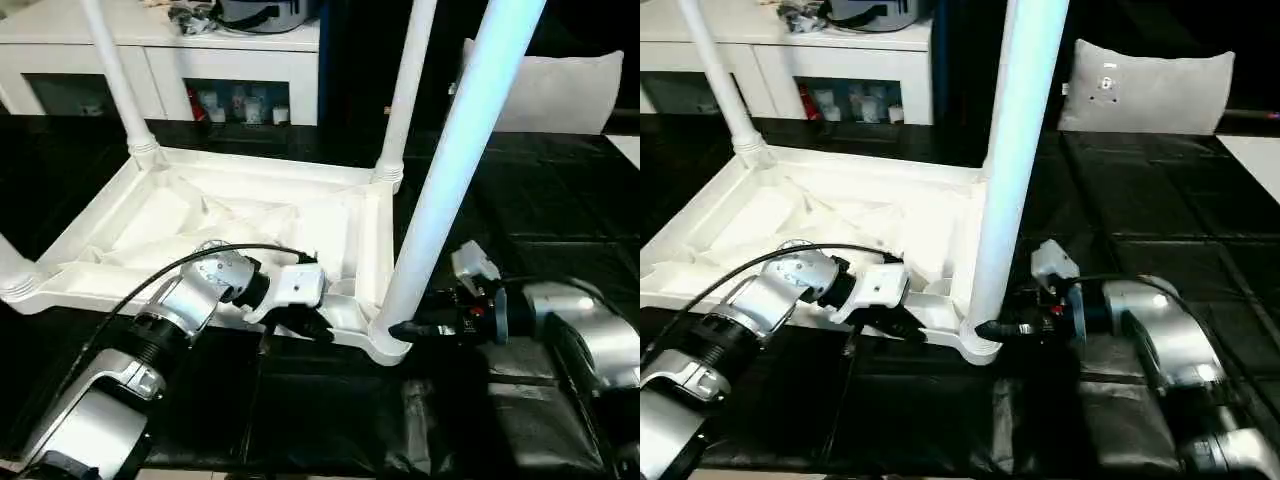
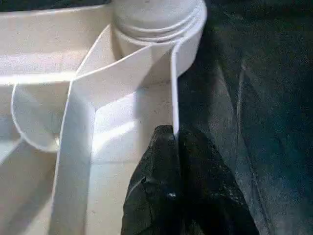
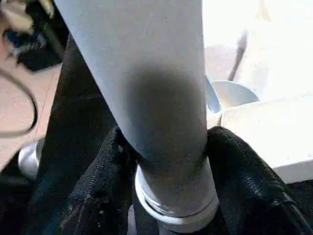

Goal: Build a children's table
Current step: Rotate leg to tighten

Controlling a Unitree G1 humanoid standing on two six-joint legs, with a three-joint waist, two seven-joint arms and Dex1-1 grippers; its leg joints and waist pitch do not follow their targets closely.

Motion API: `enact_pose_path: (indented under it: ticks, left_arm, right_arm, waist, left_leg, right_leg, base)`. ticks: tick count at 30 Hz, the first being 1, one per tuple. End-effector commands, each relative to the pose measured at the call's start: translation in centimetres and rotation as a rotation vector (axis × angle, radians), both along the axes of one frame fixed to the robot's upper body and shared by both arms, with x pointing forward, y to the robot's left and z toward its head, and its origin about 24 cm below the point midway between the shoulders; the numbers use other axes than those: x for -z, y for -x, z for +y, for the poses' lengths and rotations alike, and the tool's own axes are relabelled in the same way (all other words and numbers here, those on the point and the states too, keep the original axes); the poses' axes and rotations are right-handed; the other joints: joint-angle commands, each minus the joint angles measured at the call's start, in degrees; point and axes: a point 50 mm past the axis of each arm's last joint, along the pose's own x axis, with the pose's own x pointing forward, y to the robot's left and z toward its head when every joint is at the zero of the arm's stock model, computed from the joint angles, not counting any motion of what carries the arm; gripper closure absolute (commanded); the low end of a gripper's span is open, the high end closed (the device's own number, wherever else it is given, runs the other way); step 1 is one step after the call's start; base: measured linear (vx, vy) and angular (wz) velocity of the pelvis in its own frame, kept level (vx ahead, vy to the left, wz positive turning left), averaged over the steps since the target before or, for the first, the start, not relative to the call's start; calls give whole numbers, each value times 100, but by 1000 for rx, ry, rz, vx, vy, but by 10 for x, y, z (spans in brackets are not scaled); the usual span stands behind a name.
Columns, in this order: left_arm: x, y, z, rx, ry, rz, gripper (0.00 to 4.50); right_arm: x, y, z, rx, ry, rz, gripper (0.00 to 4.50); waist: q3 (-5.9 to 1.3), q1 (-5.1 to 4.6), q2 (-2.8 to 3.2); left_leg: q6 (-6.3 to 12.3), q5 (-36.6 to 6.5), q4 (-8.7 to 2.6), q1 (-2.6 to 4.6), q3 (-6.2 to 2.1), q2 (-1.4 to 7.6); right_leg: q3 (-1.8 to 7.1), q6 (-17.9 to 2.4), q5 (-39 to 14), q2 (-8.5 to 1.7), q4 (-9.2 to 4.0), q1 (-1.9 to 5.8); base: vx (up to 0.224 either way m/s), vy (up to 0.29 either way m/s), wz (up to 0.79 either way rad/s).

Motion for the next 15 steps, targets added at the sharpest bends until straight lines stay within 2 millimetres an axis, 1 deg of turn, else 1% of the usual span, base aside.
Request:
enact_pose_path:
  ticks: [1,2,3,4,5,6,7,8,9,10,11,12,13,14,15]
  left_arm:
    - [-5,-4,-14,-61,32,-29,450]
    - [-4,-7,-17,-123,42,-23,450]
    - [-4,-9,-19,-158,51,-22,450]
    - [-5,-10,-23,-201,65,-13,450]
    - [-5,-11,-25,-220,78,-9,450]
    - [-6,-12,-32,-268,111,5,450]
    - [-6,-12,-32,-273,114,7,450]
    - [-7,-14,-39,-334,133,19,450]
    - [-7,-15,-42,-373,137,22,450]
    - [-7,-16,-44,-402,139,24,450]
    - [-8,-19,-48,-467,147,24,450]
    - [-8,-21,-51,-505,153,20,450]
    - [-8,-21,-51,-505,153,20,450]
    - [-8,-24,-53,-546,157,11,450]
    - [-9,-26,-54,-571,157,-2,450]
  right_arm:
    - [-5,-3,15,31,-58,5,255]
    - [0,-12,20,138,-14,-5,255]
    - [2,-17,23,204,14,-16,255]
    - [4,-22,27,269,19,-15,255]
    - [4,-26,29,307,23,-13,255]
    - [7,-34,35,411,46,2,255]
    - [8,-35,35,421,49,4,255]
    - [10,-44,42,533,84,20,255]
    - [11,-49,45,603,91,30,255]
    - [10,-52,47,639,91,32,255]
    - [9,-58,52,689,90,13,255]
    - [8,-61,55,706,80,0,255]
    - [8,-61,55,706,80,0,255]
    - [7,-63,58,713,66,-16,255]
    - [6,-65,59,720,63,-37,220]
  waist:
    - [-380,-42,-67]
    - [-353,-77,-75]
    - [-330,-126,-70]
    - [-326,-153,-78]
    - [-329,-210,-77]
    - [-324,-300,-50]
    - [-321,-345,-50]
    - [-323,-439,-35]
    - [-322,-557,-13]
    - [-338,-603,-1]
    - [-349,-677,3]
    - [-369,-732,33]
    - [-371,-754,19]
    - [-386,-752,11]
    - [-389,-760,-29]
  left_leg:
    - [234,-1041,-452,20,-82,302]
    - [172,-1212,-452,42,-76,270]
    - [93,-1371,-443,70,-86,234]
    - [48,-1411,-434,72,-94,217]
    - [-1,-1461,-424,59,-109,193]
    - [-46,-1540,-419,51,-124,187]
    - [-56,-1592,-419,33,-142,183]
    - [-54,-1745,-413,30,-162,181]
    - [-73,-1884,-418,26,-187,198]
    - [-77,-1920,-414,16,-202,201]
    - [-34,-1946,-428,-40,-226,218]
    - [-17,-1981,-428,-16,-231,245]
    - [3,-1958,-428,-13,-231,242]
    - [33,-1882,-426,-5,-221,226]
    - [153,-1650,-430,-41,-193,218]
  right_leg:
    - [355,-696,-2372,-381,-442,336]
    - [333,-569,-2723,-379,-505,325]
    - [294,-421,-3133,-378,-569,301]
    - [270,-328,-3311,-382,-596,304]
    - [226,-190,-3503,-377,-633,314]
    - [193,-111,-3577,-360,-663,309]
    - [164,-70,-3614,-357,-673,319]
    - [122,12,-3645,-348,-707,332]
    - [80,11,-3589,-342,-723,338]
    - [60,13,-3538,-358,-725,364]
    - [34,46,-3402,-373,-730,418]
    - [37,-26,-3204,-392,-723,395]
    - [42,-76,-3110,-398,-731,393]
    - [59,-135,-2974,-397,-724,393]
    - [110,-353,-2656,-394,-664,393]
  base:
    - [0,0,0]
    - [0,0,0]
    - [0,0,0]
    - [0,0,0]
    - [0,0,0]
    - [0,0,0]
    - [0,0,0]
    - [0,0,0]
    - [0,0,0]
    - [0,0,0]
    - [0,0,0]
    - [0,0,0]
    - [0,0,0]
    - [0,0,0]
    - [0,0,0]
